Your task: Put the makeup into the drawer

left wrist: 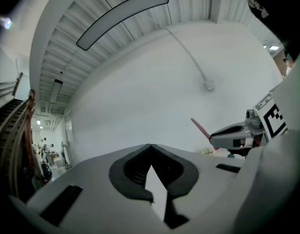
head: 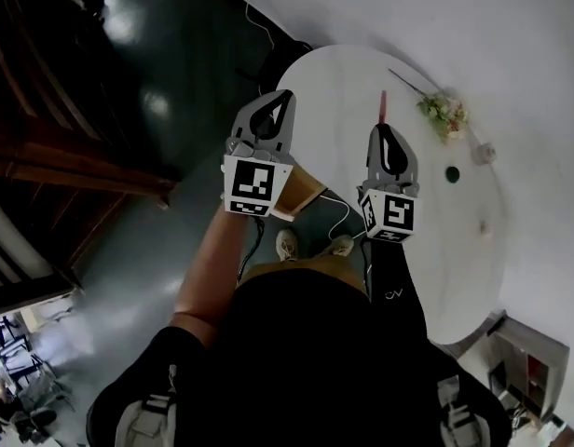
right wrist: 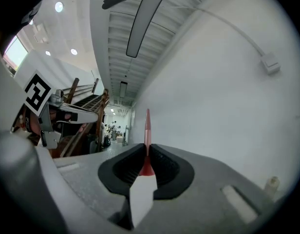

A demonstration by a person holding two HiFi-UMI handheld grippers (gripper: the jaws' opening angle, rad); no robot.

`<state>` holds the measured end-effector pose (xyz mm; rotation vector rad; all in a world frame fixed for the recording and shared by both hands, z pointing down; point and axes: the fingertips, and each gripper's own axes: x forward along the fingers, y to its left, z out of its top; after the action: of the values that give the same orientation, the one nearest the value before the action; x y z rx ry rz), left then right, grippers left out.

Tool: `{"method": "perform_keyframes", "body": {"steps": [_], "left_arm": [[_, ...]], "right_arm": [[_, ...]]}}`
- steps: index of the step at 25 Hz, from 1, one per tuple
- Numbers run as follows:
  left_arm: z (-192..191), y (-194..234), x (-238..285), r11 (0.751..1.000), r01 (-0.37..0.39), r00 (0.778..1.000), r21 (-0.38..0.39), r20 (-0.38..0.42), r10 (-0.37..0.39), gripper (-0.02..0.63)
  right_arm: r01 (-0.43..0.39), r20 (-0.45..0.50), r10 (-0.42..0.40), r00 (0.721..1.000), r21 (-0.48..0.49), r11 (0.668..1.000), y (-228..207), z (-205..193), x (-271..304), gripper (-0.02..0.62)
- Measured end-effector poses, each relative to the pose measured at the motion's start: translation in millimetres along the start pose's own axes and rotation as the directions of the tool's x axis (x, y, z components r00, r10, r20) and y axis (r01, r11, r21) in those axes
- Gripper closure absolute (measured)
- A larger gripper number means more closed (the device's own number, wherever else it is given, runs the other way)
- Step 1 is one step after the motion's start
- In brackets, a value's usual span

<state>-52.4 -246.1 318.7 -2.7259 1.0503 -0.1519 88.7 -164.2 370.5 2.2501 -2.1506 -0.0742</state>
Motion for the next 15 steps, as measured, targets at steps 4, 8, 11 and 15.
{"method": "perform_keyframes", "body": {"steps": [4, 8, 11, 15], "left_arm": [[-18, 35, -30, 0.997, -0.082, 0.996, -0.005, -0.039, 0.082, 0.598], [-29, 60, -52, 0.990, -0.144, 0.988, -0.011, -0.061, 0.143, 0.599], [-33, 68, -62, 0.986, -0.166, 0.984, -0.009, -0.067, 0.165, 0.598], [-41, 74, -72, 0.983, -0.182, 0.980, -0.018, -0.080, 0.180, 0.598]], "right_arm": [[-0.094, -0.001, 0.094, 0.996, 0.017, 0.995, 40, -2, 21, 0.546], [-0.161, -0.026, 0.162, 0.986, 0.023, 0.987, 72, -11, 33, 0.546], [-0.206, -0.083, 0.208, 0.974, 0.035, 0.978, 89, -28, 41, 0.546], [-0.263, -0.277, 0.276, 0.920, 0.085, 0.961, 117, -83, 48, 0.546]]}}
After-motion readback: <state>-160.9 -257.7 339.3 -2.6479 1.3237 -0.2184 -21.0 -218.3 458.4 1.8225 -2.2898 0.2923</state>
